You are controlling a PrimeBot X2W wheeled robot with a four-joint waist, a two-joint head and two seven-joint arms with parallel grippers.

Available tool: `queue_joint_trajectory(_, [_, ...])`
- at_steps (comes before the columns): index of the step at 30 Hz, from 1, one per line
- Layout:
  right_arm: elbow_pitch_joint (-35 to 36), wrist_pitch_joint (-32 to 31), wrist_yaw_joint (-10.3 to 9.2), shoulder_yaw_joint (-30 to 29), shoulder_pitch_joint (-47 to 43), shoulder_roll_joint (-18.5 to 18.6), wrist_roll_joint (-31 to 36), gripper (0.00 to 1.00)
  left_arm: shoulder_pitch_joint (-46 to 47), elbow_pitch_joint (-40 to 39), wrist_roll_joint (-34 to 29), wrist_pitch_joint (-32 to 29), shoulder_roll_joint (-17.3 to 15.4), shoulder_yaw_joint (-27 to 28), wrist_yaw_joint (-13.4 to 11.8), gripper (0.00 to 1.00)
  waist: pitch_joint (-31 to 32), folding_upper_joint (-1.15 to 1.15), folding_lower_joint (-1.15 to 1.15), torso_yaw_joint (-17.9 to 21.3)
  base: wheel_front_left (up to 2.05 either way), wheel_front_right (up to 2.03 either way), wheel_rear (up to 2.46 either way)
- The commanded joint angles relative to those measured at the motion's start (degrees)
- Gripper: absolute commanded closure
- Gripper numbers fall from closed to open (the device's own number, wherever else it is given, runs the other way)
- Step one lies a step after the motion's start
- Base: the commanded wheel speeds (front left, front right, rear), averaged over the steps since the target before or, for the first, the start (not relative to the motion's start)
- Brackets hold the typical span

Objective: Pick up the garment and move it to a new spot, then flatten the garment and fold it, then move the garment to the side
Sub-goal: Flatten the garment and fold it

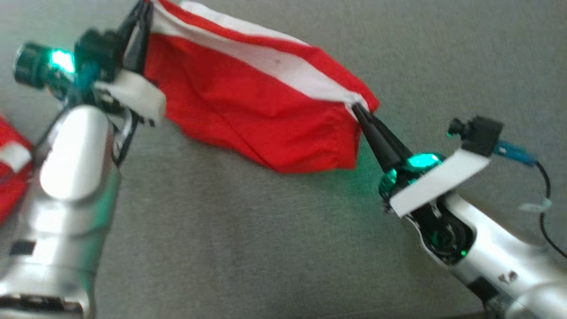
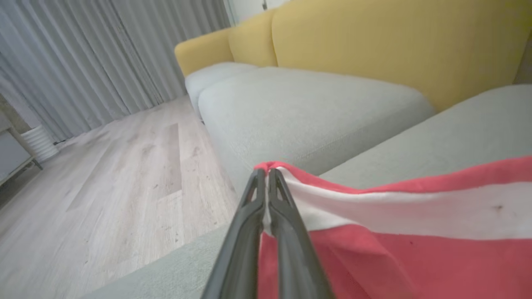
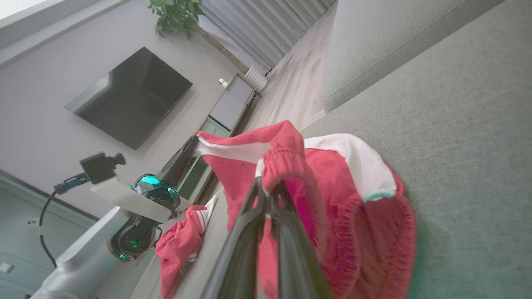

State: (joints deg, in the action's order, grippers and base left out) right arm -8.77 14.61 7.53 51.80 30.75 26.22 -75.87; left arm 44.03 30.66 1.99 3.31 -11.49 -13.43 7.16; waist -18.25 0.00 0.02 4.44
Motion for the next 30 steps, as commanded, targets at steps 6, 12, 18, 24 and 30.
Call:
queue_joint_trajectory(6, [0.52, 0.38, -0.04, 0.66, 4.69, -4.25, -5.71, 1.00, 11.98, 9.42, -0.58, -5.05, -5.41, -2.86, 0.30, 1.00, -8.73, 0.00, -0.02, 7.28, 0.00, 0.00, 0.00])
queue_joint_trajectory(12, [-0.72, 0.38, -0.04, -2.16, 5.79, -6.24, -7.02, 1.00, 17.09, 15.65, -1.42, -4.01, -6.34, -3.68, -0.55, 1.00, -11.25, 0.00, -0.02, 9.33, 0.00, 0.00, 0.00])
queue_joint_trajectory(18, [-1.72, 0.39, -0.04, -2.58, 6.14, -7.61, -6.17, 1.00, 19.88, 21.19, -3.05, -3.25, -7.05, -4.57, -3.52, 1.00, -11.54, 0.00, -0.02, 9.87, 0.00, 0.00, 0.00])
queue_joint_trajectory(24, [-1.77, 0.39, -0.04, -1.27, 5.83, -8.70, -6.30, 1.00, 21.49, 24.49, -4.01, -2.34, -7.79, -5.70, -4.73, 1.00, -10.64, 0.00, -0.02, 9.30, 0.00, 0.00, 0.00])
queue_joint_trajectory(30, [-3.12, 0.39, -0.04, -1.25, 5.99, -9.10, -5.83, 0.59, 22.87, 26.55, -4.40, -1.94, -7.26, -6.96, -5.10, 1.00, -10.00, 0.00, -0.02, 8.63, 0.00, 0.00, 0.00])
